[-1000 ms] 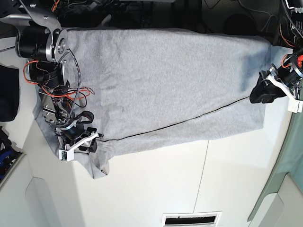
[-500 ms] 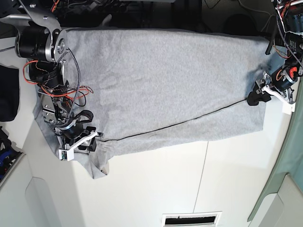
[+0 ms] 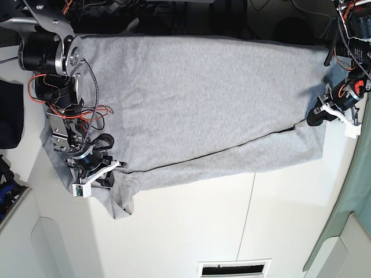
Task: Layout the t-shirt on the table in an organized manner, then fold the t-shirt properly
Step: 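Grasp the shirt side edge with the left gripper and pull it outward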
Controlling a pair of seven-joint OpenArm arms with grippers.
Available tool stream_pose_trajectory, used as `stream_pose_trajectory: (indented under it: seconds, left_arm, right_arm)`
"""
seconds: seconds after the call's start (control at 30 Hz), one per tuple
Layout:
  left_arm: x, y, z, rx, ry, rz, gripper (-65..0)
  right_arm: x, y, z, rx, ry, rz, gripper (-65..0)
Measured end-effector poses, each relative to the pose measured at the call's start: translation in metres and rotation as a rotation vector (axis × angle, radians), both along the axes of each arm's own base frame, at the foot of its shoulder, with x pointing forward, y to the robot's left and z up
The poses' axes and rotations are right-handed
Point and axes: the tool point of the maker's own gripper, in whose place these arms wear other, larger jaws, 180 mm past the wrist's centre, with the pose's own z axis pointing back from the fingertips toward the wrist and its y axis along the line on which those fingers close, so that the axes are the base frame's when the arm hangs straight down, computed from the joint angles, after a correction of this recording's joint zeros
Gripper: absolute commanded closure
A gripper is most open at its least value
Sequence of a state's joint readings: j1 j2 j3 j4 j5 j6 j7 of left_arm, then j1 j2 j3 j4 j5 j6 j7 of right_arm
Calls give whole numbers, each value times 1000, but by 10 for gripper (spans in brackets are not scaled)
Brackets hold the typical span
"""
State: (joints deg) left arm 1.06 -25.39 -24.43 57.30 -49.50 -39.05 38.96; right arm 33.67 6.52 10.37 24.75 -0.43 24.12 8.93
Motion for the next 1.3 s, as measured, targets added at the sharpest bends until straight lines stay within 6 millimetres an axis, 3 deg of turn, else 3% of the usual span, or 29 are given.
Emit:
stream_pose_trajectory:
  seconds: [0.1, 0.23, 0.43, 0.47, 0.53, 0.57, 0.6, 0.63, 0.73, 0.8, 0.9, 1.03, 1.1, 1.2, 1.3]
  left_arm:
    - [5, -1, 6, -10, -23, 2, 0]
    - [22, -2, 35, -3, -112, -14, 0]
    - [72, 12, 80, 145, -264, -25, 0]
    - [83, 12, 86, 161, -280, -32, 0]
    - [106, 17, 95, 188, -283, 4, 0]
    - [116, 22, 96, 203, -266, 36, 0]
    - [125, 24, 96, 212, -254, 52, -10]
    - [130, 24, 98, 214, -251, 52, -60]
    - [131, 24, 89, 222, -216, 40, -247]
    - [126, 23, 79, 222, -185, 34, -310]
    - [124, 23, 75, 220, -172, 34, -311]
    - [124, 25, 75, 226, -169, 35, -311]
    - [122, 24, 73, 224, -154, 28, -310]
    - [119, 18, 68, 216, -135, 0, -310]
    - [117, 9, 65, 184, -119, -20, -310]
  right_arm:
    - [3, 12, 10, 4, -29, 68, 0]
    - [18, 9, 38, -14, -113, 68, 0]
    - [51, 5, 90, -34, -233, 54, 0]
    - [59, 7, 100, -33, -254, 48, -51]
    - [74, 9, 125, -25, -308, 34, -265]
    - [80, 11, 136, -21, -327, 35, -342]
    - [84, 13, 143, -17, -341, 35, -379]
    - [85, 13, 146, -16, -348, 36, -384]
    - [75, 13, 123, -25, -271, 48, -384]
    - [59, 9, 96, -38, -203, 50, -383]
    - [33, 5, 61, 2, -134, 26, -382]
    - [5, 1, 30, 72, -89, -20, -380]
    - [-10, -1, 17, 76, -88, -31, -335]
    - [-25, -5, 4, 74, -87, -46, -250]
    - [-25, -12, 3, 53, -90, -86, -246]
